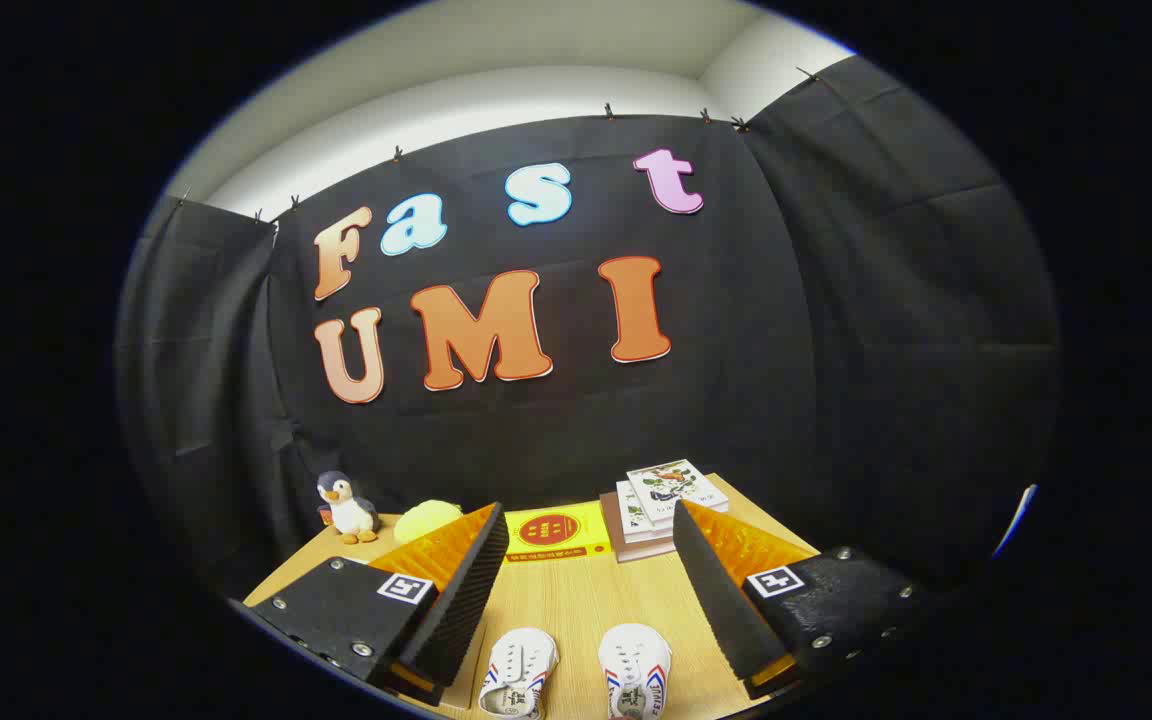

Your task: Open the storage box then place both shoes into the box .Put the left shoe in first, then the right shoe, with the right side of both shoes facing outward in a uniform manner.

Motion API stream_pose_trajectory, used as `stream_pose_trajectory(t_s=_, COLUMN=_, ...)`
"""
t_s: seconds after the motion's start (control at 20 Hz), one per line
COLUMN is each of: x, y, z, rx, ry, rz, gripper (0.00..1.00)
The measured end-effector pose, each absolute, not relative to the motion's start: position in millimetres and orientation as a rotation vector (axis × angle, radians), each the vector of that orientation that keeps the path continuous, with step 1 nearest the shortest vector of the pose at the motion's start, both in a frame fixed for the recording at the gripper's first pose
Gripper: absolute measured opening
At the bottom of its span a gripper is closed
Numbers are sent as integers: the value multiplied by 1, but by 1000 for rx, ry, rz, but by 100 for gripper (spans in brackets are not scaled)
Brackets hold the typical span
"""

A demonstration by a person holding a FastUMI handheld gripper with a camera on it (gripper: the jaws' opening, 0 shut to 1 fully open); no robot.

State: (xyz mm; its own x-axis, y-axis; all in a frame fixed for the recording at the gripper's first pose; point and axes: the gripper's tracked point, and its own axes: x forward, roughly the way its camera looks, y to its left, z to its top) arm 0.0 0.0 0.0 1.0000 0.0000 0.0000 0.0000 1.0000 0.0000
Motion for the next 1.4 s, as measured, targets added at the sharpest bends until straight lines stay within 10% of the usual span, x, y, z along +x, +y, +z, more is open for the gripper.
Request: stream_pose_trajectory(t_s=1.4, x=11, y=19, z=-48, rx=117, ry=156, rz=132, gripper=98)
